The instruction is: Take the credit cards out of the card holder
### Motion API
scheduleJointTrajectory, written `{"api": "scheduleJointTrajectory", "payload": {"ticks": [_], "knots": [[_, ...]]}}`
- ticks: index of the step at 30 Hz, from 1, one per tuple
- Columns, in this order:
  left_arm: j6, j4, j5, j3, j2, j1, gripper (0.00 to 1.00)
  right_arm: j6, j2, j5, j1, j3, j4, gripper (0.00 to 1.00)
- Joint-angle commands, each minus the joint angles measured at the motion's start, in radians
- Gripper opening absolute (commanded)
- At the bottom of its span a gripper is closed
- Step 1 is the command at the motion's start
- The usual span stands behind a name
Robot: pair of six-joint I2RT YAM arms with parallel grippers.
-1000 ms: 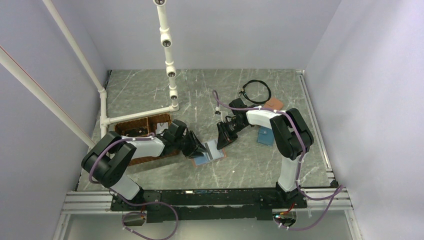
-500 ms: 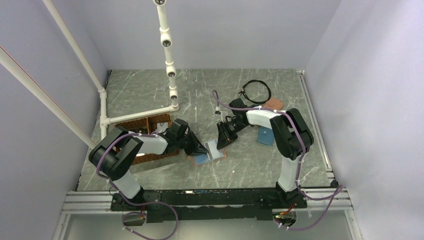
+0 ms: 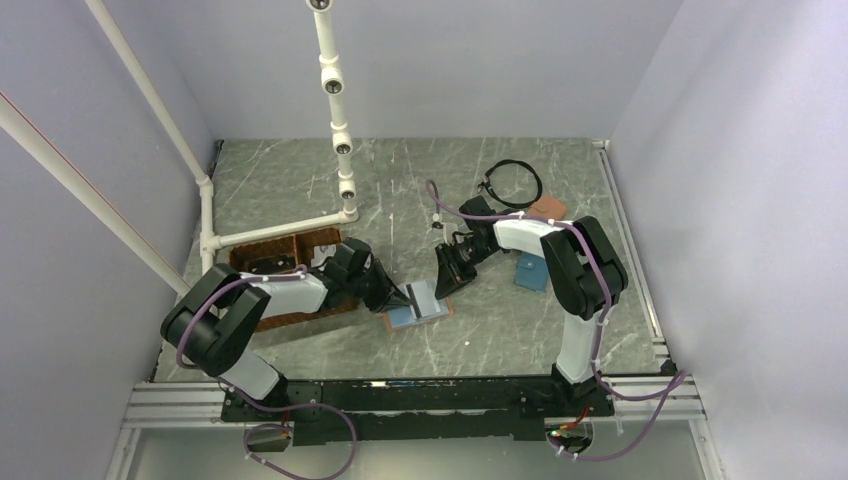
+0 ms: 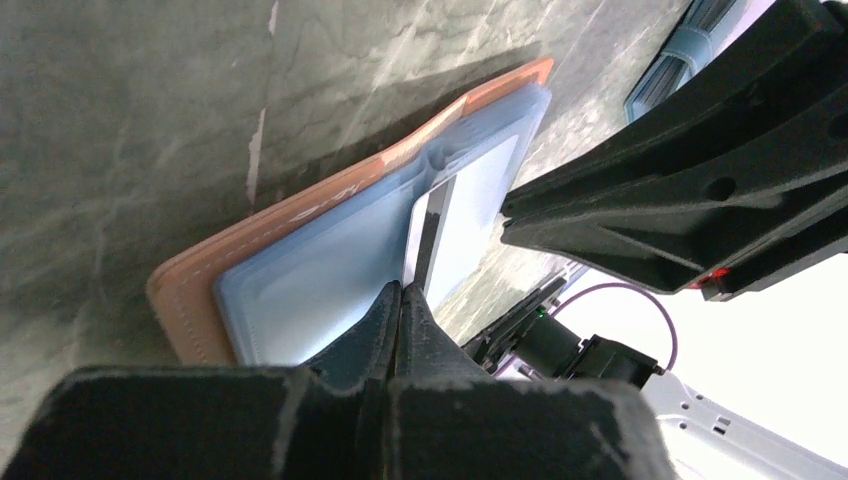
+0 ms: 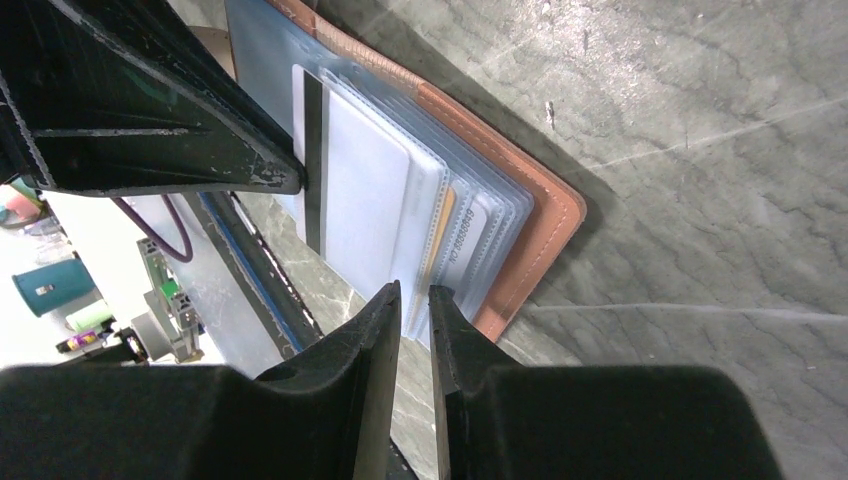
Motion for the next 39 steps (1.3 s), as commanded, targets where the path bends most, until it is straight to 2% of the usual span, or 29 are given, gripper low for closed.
{"api": "scheduleJointTrajectory", "payload": {"ticks": [1, 13, 24, 31, 39], "knots": [[0.014, -0.04, -0.032, -0.021, -0.053, 0.011, 0.0, -0.08, 0.056, 0.259, 0.001, -0.041, -0.002, 0.22], [0.031, -0.107, -0.027, -0.019, -0.097, 0.012, 0.0, -0.082, 0.043, 0.268, 0.001, -0.045, 0.0, 0.22], [0.077, -0.26, -0.058, 0.026, -0.184, 0.012, 0.0, -0.088, 0.028, 0.284, -0.001, -0.057, 0.004, 0.22], [0.11, -0.294, -0.051, 0.054, -0.203, 0.012, 0.0, -0.092, 0.01, 0.292, -0.006, -0.064, 0.007, 0.23], [0.183, -0.48, -0.106, 0.139, -0.263, 0.012, 0.0, -0.094, -0.006, 0.286, -0.008, -0.068, 0.011, 0.23]]}}
